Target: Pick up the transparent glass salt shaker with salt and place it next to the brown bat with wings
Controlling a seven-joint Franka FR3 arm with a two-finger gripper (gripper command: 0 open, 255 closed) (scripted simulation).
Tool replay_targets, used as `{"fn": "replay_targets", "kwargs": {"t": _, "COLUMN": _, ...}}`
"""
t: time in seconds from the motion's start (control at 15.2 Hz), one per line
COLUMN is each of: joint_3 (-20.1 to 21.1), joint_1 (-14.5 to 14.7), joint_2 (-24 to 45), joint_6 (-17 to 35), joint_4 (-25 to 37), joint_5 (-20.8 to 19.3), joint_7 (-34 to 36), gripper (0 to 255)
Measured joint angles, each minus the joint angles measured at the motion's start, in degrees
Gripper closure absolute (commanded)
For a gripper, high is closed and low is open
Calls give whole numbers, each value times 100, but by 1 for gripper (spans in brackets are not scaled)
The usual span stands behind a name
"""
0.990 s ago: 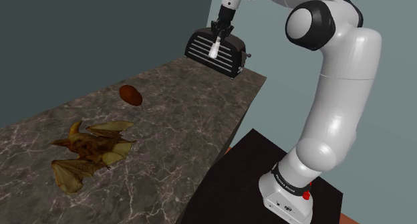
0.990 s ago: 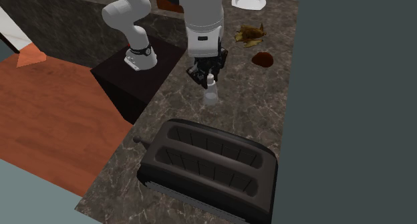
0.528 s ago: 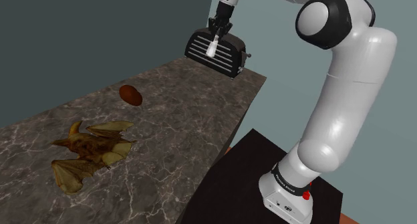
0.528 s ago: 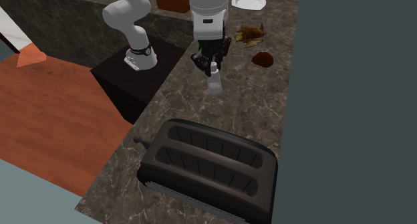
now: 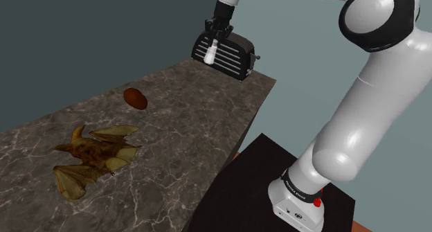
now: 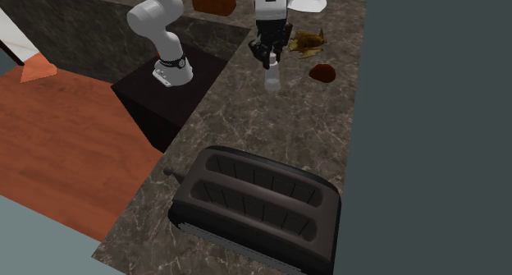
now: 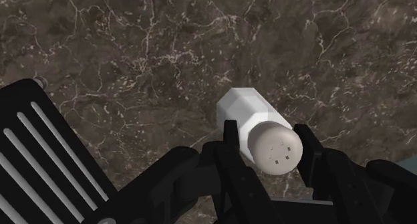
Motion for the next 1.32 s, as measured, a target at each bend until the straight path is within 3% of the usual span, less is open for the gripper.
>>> {"fn": "replay_targets", "kwargs": {"t": 0.66, "joint_3": 625, "joint_1": 694, "joint_2": -903, "joint_6": 342, "joint_4": -1134, "joint_5": -186, "joint_7": 1322, "gripper": 255}}
{"fn": "replay_targets", "kwargs": {"t": 1.32, "joint_3": 1359, "joint_1": 1312, "joint_2": -1239, "joint_6": 497, "joint_4": -1539, "joint_5": -200, "joint_7": 2674, "gripper": 255}}
